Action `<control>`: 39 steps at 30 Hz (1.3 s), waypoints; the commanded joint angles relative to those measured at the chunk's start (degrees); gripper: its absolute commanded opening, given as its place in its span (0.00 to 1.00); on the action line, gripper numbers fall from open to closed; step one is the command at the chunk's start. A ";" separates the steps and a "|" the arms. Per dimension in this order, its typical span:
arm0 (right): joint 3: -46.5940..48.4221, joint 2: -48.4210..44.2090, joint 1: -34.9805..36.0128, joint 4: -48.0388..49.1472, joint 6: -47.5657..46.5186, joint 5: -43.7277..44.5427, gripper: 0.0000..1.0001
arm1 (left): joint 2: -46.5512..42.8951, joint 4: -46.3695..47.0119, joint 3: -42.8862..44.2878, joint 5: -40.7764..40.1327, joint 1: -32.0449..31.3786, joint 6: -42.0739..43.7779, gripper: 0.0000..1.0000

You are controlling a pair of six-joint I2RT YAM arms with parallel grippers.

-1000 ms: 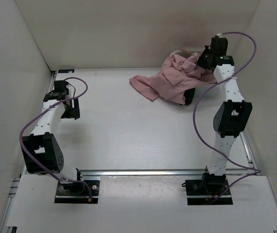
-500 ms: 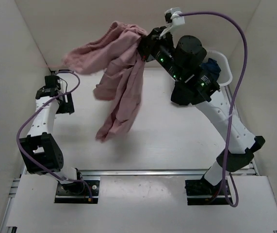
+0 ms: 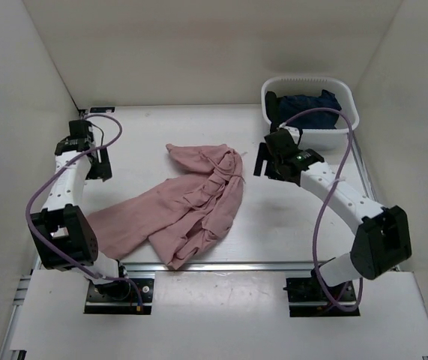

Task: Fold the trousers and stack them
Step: Grab the trousers from the pile, then flatten the trousers out

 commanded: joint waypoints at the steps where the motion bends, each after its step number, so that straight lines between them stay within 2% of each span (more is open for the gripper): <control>1: 0.73 -8.00 1.46 1.62 -1.83 1.43 0.92 | -2.52 -0.79 -4.40 -1.64 -1.64 -0.34 1.00; 4: 0.72 -6.08 1.47 2.15 -4.65 -6.65 0.92 | -2.52 -1.31 -9.41 -3.40 -2.26 -0.34 1.00; 8: 4.49 1.90 2.08 2.67 -5.18 -10.35 0.91 | -4.18 -1.32 -17.93 -4.11 -2.26 -0.34 1.00; 13: 9.15 13.32 1.56 5.48 -3.96 -13.06 0.91 | -7.17 -1.15 -30.82 1.16 -7.07 -0.34 1.00; 15: 11.52 17.11 0.77 5.49 -3.95 -16.23 0.87 | -7.18 0.69 -34.54 -1.80 -9.81 -0.34 1.00; 16: 14.14 21.83 -0.11 5.49 -2.04 -19.47 0.78 | -4.92 5.23 -38.21 -6.43 -11.82 -0.34 1.00; 19: 13.39 23.55 -1.69 6.79 0.35 -24.41 0.54 | -1.65 6.68 -38.77 -7.01 -12.37 -0.34 0.98; 20: 12.42 23.55 -2.74 7.41 0.88 -25.81 0.33 | -0.68 7.47 -38.17 -7.01 -12.37 -0.34 0.87; 21: 9.89 22.42 -2.75 7.42 0.88 -26.70 0.24 | 0.28 7.47 -37.64 -7.01 -12.37 -0.34 0.72; 22: 8.47 21.36 -3.27 8.11 0.88 -26.71 0.15 | 1.95 8.34 -36.15 -7.01 -12.37 -0.34 0.53; 23: 7.06 20.13 -3.28 7.60 0.88 -26.71 0.02 | 2.66 8.35 -34.92 -7.53 -12.37 -0.34 0.14; 27: -1.37 9.95 -3.28 5.49 -2.98 -25.73 0.00 | 5.65 9.14 -23.95 -11.22 -12.37 -0.34 0.14; 28: -5.74 7.93 -3.28 4.96 -4.29 -26.35 0.00 | 7.05 9.14 -17.40 -11.75 -12.37 -0.34 0.14; 30: -9.89 2.12 -2.14 4.44 -5.88 -28.10 0.00 | 8.98 9.14 -9.81 -12.54 -12.37 -0.34 0.14; 31: -13.22 -1.03 -1.09 4.43 -7.28 -29.77 0.00 | 11.17 7.92 -1.68 -13.15 -12.37 -0.34 0.14; 35: -17.82 -5.62 0.85 -0.13 -11.68 -35.48 0.00 | 17.23 4.41 15.83 -12.46 -12.37 -0.34 0.14; 37: -19.05 -6.77 2.25 -4.34 -14.83 -37.69 0.00 | 19.18 3.69 19.13 -12.98 -12.37 -0.34 0.14; 38: -19.05 -6.77 2.78 -5.58 -15.81 -39.00 0.01 | 20.67 3.08 19.84 -13.50 -12.37 -0.34 0.16; 39: -19.05 -6.77 2.79 -8.11 -16.60 -40.23 0.13 | 21.21 1.77 19.85 -13.51 -12.37 -0.34 0.27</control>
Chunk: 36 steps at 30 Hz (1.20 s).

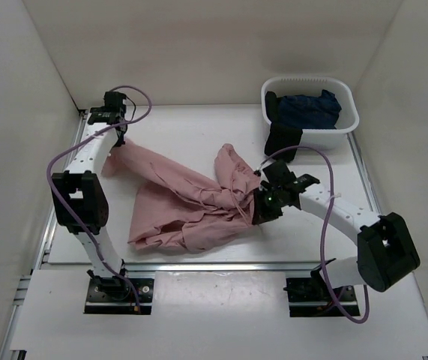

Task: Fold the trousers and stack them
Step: Flatten the trousers out

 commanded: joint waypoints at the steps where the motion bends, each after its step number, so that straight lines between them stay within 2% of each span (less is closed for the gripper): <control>1: -0.83 -0.98 0.69 -8.48 -6.53 -6.73 0.49 | 2.24 -5.75 1.09 -1.54 0.22 -0.58 0.40; 2: -0.30 -2.02 0.69 -9.01 -6.53 -6.04 0.65 | 0.85 -6.72 0.57 1.43 -0.30 -0.58 0.56; 3: 0.48 -2.82 -0.44 -9.02 -6.53 -4.56 0.73 | -0.65 -7.34 -2.39 3.37 -1.18 -0.58 0.84; 4: 0.49 -4.91 -1.32 -8.06 -5.23 -2.80 0.81 | -2.75 -7.35 -4.51 5.48 -1.88 -0.58 0.90; 5: 0.49 -5.89 -2.64 -6.92 -3.04 -1.48 0.83 | -4.95 -7.87 -6.62 7.77 -2.67 -0.58 0.93; 7: 0.49 -7.39 -7.99 -2.29 0.13 -0.67 0.81 | -12.33 -8.40 -12.86 14.54 -5.65 -0.58 0.93; 10: -0.91 -7.40 -13.45 4.04 7.77 -0.15 0.67 | -21.03 -12.34 -19.46 23.41 -11.45 -0.58 0.86; 11: -1.44 -6.87 -14.33 5.38 9.45 2.03 0.60 | -22.97 -13.14 -21.04 25.00 -13.03 -0.58 0.82; 13: -1.44 -4.17 -16.44 9.06 13.58 2.75 0.55 | -26.83 -13.76 -25.16 28.87 -18.22 -0.58 0.81; 17: 0.75 2.87 -18.21 14.36 17.28 0.73 0.55 | -24.23 -14.82 -27.99 32.83 -26.22 -0.58 0.87; 19: 3.03 7.00 -18.21 14.36 17.90 1.35 0.56 | -22.20 -14.21 -28.95 31.79 -30.34 -0.58 0.92; 22: 6.90 12.00 -18.21 13.83 19.12 3.36 0.56 | -18.51 -10.26 -32.03 27.14 -33.69 -0.58 0.94; 23: 7.43 13.07 -18.21 13.83 20.00 3.37 0.56 | -16.76 -8.94 -33.61 23.64 -34.31 -0.58 0.94; 27: 7.44 17.12 -18.21 16.81 22.03 2.14 0.61 | -12.62 -5.16 -34.68 19.21 -35.02 -0.58 0.94; 28: 7.44 18.69 -18.21 16.82 22.90 2.14 0.61 | -12.09 -5.15 -34.68 19.21 -35.02 -0.58 0.86; 30: 7.44 21.33 -18.21 16.82 23.61 1.36 0.55 | -10.95 -4.54 -34.68 19.21 -35.02 -0.58 0.61; 31: 7.44 22.30 -18.21 15.95 23.61 0.22 0.41 | -10.94 -4.53 -34.68 18.34 -35.02 -0.58 0.27; 32: 9.00 23.18 -18.21 15.16 23.61 -0.49 0.28 | -10.94 -4.53 -35.37 17.47 -35.02 -0.58 0.14; 34: 10.68 24.60 -18.21 11.75 23.09 -0.50 0.06 | -11.90 -4.53 -35.38 13.61 -33.45 -0.58 0.14; 35: 11.65 24.60 -18.73 10.77 22.30 -0.50 0.00 | -12.69 -4.53 -35.38 11.68 -32.22 -0.58 0.14; 36: 14.27 22.77 -18.74 10.15 22.29 0.63 0.00 | -14.27 -4.53 -34.51 7.65 -27.69 -0.58 0.14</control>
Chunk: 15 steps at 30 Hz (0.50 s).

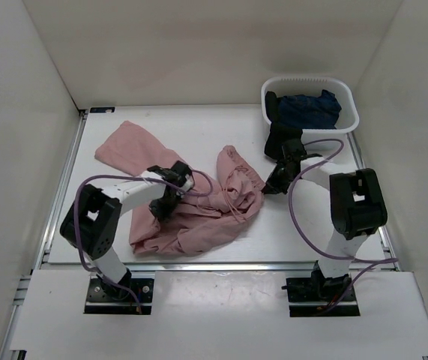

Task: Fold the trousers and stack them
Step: Flatten the trousers out

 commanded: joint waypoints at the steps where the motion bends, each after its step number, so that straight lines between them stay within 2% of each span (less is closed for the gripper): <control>1: 6.96 -2.64 -0.94 -4.56 -0.91 1.23 0.00 | -5.01 0.93 3.76 -11.13 9.13 -0.14 0.14; 3: 11.70 -6.84 -2.26 -6.94 -1.53 2.90 0.00 | -5.55 -0.30 9.12 -13.16 17.47 -0.14 0.14; 4: 17.21 -8.18 -3.40 -10.43 -2.32 5.43 0.00 | -4.85 -2.91 17.15 -13.17 26.82 -0.14 0.14; 6: 22.16 -11.60 -4.72 -13.96 -3.20 7.91 0.00 | -2.75 -6.61 26.07 -11.60 35.49 -0.14 0.14; 7: 24.53 -12.75 -5.94 -16.42 -4.08 8.70 0.00 | -1.00 -8.28 33.16 -9.59 41.88 -0.14 0.14; 10: 23.60 -17.50 -7.53 -18.72 -5.40 9.84 0.00 | -0.36 -11.46 37.36 -8.78 47.20 -0.14 0.14; 15: 13.96 -27.51 -10.70 -25.75 -5.40 12.74 0.00 | -3.52 -10.94 31.05 -12.72 52.13 -0.14 0.14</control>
